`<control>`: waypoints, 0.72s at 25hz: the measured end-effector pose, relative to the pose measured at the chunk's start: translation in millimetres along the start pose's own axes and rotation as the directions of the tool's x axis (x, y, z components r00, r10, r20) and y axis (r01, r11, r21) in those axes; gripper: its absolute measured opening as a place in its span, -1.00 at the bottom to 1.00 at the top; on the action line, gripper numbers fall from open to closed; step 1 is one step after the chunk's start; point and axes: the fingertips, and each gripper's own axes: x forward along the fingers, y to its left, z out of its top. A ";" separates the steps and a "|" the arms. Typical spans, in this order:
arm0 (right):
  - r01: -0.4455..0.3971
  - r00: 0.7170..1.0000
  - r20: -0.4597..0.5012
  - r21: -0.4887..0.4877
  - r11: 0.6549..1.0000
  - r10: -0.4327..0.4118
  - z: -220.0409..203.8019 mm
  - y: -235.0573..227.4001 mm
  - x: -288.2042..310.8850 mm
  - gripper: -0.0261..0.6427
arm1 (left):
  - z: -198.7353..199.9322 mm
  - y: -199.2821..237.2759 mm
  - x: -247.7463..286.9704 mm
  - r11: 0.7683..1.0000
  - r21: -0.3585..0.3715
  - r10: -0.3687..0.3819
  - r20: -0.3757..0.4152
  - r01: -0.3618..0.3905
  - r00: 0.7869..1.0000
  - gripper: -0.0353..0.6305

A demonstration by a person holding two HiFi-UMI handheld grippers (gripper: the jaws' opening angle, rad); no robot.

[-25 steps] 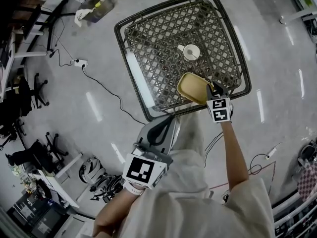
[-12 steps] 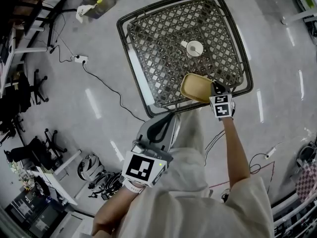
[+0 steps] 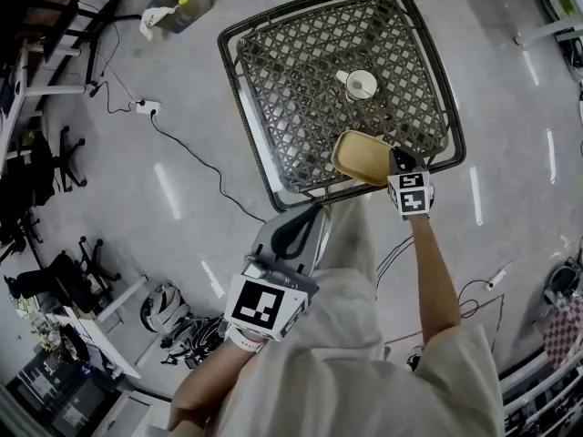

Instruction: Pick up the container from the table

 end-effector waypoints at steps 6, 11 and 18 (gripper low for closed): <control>0.008 0.999 0.041 -0.001 1.000 -0.008 9.7 9.1 -17.8 -0.83 | 4.9 1.2 -9.8 1.000 0.002 -0.008 0.027 0.008 1.000 -0.82; 0.006 0.996 0.093 0.004 1.000 -0.006 27.8 23.5 -44.6 -0.83 | 9.8 3.7 -17.0 1.000 -0.011 -0.006 0.049 0.007 0.999 -0.82; -0.001 0.983 0.182 -0.006 1.000 0.002 67.4 39.6 -87.5 -0.83 | 14.5 0.5 -22.0 1.000 -0.014 -0.024 0.080 0.025 0.996 -0.82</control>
